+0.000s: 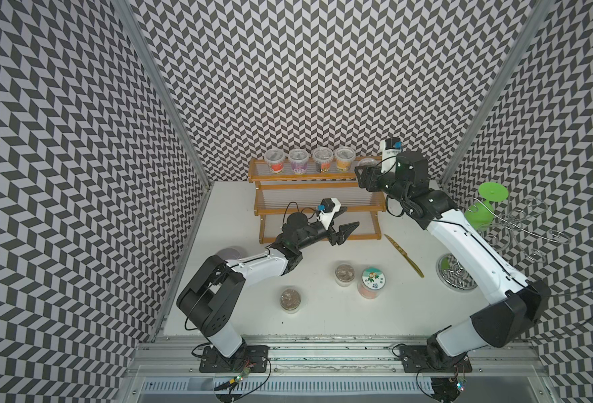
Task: Place the seed container on the shelf
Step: Place the seed jar on the shelf.
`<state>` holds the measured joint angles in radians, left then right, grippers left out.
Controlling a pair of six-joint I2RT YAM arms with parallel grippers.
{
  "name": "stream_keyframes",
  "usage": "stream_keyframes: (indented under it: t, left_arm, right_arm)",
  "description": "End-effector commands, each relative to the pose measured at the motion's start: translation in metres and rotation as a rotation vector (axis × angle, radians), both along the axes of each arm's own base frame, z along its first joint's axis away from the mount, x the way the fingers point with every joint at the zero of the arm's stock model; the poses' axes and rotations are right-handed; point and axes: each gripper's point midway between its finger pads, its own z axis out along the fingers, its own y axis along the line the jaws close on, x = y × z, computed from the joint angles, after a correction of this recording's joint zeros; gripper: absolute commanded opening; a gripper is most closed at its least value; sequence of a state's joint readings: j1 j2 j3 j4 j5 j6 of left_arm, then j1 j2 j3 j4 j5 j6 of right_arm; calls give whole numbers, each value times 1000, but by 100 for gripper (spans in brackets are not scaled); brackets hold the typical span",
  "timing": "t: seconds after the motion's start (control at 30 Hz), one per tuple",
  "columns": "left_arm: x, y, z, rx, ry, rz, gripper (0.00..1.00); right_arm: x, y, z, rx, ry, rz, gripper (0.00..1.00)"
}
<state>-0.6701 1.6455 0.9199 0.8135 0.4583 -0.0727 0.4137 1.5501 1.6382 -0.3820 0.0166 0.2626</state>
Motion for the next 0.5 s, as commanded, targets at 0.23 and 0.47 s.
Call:
stream_keyframes:
  t: [0.23,0.47]
  left_arm:
    - [-1,1,4,2,2,-17,73]
    - [3,4,6,-3,-5,-4,73]
  right_arm:
    - [41,-11,20,11,-50,-72,74]
    - [57,-13,18,22,-45,-84,74]
